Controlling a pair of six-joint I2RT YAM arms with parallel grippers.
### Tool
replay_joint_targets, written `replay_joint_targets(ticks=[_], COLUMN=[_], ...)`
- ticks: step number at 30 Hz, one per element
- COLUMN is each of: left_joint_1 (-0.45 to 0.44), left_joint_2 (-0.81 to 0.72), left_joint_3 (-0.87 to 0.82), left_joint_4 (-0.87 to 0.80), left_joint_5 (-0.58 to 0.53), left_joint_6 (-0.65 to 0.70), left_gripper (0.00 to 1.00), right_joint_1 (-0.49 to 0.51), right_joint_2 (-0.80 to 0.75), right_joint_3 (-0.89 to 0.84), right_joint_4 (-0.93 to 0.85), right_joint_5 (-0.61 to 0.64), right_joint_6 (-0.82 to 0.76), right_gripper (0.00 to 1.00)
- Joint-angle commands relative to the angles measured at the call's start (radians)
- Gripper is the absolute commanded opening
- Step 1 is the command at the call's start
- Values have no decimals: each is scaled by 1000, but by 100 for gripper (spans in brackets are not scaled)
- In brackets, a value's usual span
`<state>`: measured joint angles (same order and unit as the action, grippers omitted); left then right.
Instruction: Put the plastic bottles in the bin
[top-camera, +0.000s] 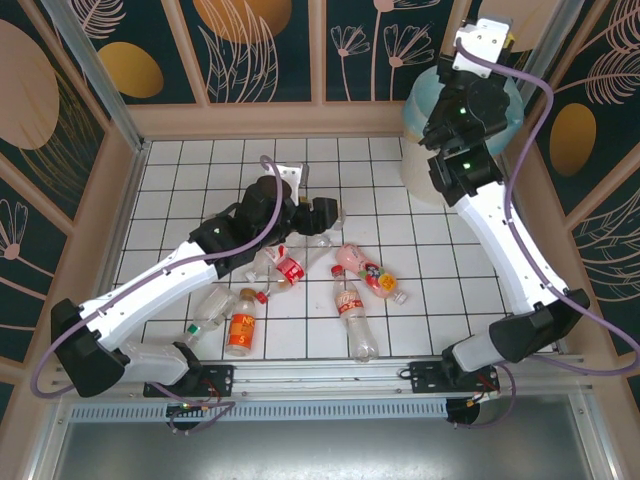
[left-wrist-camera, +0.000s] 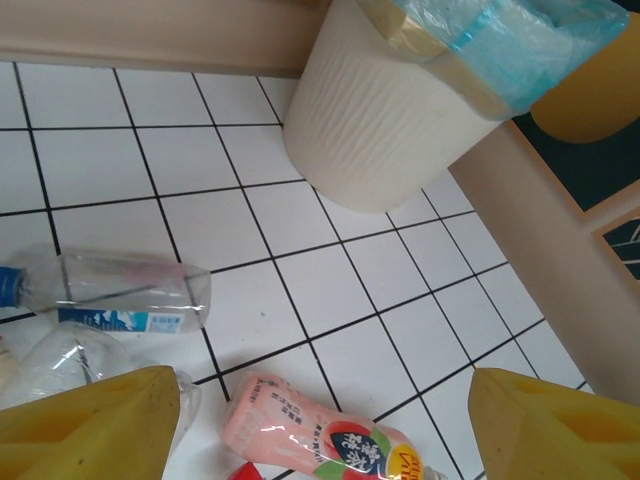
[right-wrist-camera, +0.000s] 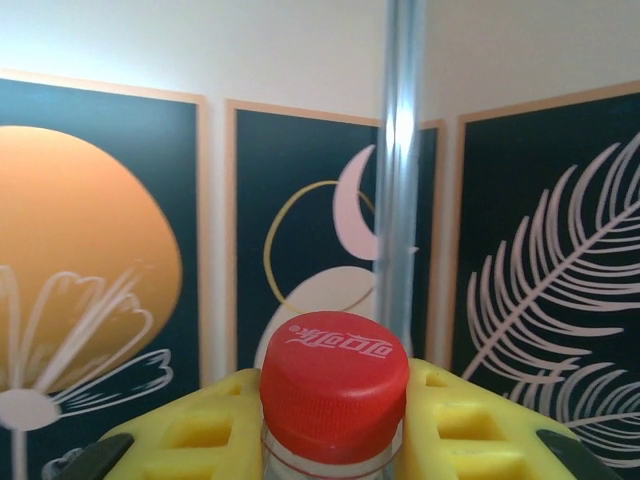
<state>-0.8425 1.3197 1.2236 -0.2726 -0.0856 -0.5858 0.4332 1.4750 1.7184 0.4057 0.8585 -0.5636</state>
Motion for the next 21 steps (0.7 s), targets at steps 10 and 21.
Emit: replay_joint_targets(ticks=[10,21], left_joint_1=[5,6], left_joint_2=[28,8], left_joint_3=[56,16], left_joint_4=[34,35], left_joint_5=[34,14], left_joint_6=[-15,-29], left_gripper=[76,76], right_joint_1=[-75,-109], right_joint_2=[239,396], right_joint_3=[170,225], right_joint_4=[121,1], right_joint_5=[-52,-27], right_joint_6=[-80,32], right_gripper=[0,0])
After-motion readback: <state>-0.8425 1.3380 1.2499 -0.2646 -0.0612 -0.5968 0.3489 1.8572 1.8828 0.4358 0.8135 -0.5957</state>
